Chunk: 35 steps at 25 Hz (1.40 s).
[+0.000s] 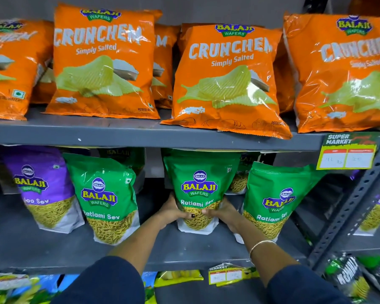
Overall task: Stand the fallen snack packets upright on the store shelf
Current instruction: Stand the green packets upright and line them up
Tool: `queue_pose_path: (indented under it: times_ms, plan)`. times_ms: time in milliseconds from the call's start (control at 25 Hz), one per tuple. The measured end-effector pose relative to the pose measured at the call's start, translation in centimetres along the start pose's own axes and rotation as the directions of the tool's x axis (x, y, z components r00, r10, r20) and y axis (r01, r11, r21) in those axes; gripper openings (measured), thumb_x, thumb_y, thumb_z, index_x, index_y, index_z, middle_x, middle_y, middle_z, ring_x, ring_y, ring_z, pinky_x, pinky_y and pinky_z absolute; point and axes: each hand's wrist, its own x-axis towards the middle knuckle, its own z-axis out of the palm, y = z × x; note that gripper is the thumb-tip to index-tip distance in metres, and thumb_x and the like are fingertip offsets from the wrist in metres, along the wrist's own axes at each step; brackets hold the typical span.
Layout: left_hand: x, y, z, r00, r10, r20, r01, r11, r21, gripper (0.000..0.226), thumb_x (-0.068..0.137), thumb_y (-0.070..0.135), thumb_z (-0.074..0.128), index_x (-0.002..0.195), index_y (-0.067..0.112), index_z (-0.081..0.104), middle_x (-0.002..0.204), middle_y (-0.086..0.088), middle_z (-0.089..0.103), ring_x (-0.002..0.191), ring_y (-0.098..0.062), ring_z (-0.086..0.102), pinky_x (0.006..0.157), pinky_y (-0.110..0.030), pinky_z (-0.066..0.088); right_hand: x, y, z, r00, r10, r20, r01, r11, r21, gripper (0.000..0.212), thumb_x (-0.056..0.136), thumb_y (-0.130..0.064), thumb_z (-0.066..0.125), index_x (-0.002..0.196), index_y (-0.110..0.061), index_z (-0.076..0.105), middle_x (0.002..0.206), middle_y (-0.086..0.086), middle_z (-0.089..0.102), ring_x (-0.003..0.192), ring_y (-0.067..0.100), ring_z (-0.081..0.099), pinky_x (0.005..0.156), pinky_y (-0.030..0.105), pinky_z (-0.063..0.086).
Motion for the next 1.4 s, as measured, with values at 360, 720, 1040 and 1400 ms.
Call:
queue_pose_path:
  times_ms: [360,720,1040,1400]
  plan:
    - [-3.9,-0.7,-1.1,0.998,0.019,-0.055,-0.006,0.972,0.234,0.091,0.062,0.018,0.084,0.138,0.01,0.036,0.138,-0.01,0.055,0.126,-0.026,0.051,0.099,-0.031,0.043,-3.0,1.5,1.7,0.996,-0.085,0.038,0.086,0.996,-0.026,0.072,0.072,-0.009,0.075,0.133,-0.009,0.037,0.126,0.012,0.058,0.116,0.023,0.056,0.091,0.028,0.048]
    - [-5.1,-2.4,-2.6,0.996,0.028,-0.081,-0.006,0.965,0.262,0.083,0.06,0.017,0.085,0.133,0.01,0.045,0.128,-0.008,0.063,0.118,-0.025,0.058,0.1,-0.035,0.047,-3.4,2.3,3.8,0.995,-0.097,-0.014,0.097,0.995,-0.022,0.111,0.037,-0.049,0.087,0.132,-0.013,0.041,0.13,0.01,0.059,0.12,0.027,0.056,0.103,0.045,0.047]
    - [-5.2,-2.4,-1.1,0.986,0.015,-0.163,0.016,0.982,0.186,0.082,0.063,0.017,0.083,0.132,0.01,0.041,0.129,-0.012,0.062,0.119,-0.028,0.057,0.101,-0.042,0.047,-3.6,1.8,3.2,0.997,0.024,-0.071,-0.039,0.975,-0.22,0.077,0.069,-0.029,0.078,0.129,-0.003,0.037,0.132,0.015,0.052,0.124,0.031,0.05,0.097,0.039,0.047]
    - [-8.8,-6.3,-7.4,0.891,-0.455,0.021,0.418,0.834,0.36,0.024,0.088,0.029,0.058,0.076,0.009,0.051,0.065,-0.007,0.061,0.054,-0.016,0.06,0.048,-0.026,0.047,-2.8,0.9,10.6,0.739,0.592,0.32,-0.246,0.681,-0.69,0.027,0.088,-0.027,0.057,0.079,-0.003,0.055,0.051,0.004,0.064,0.044,0.01,0.062,0.08,0.036,0.058]
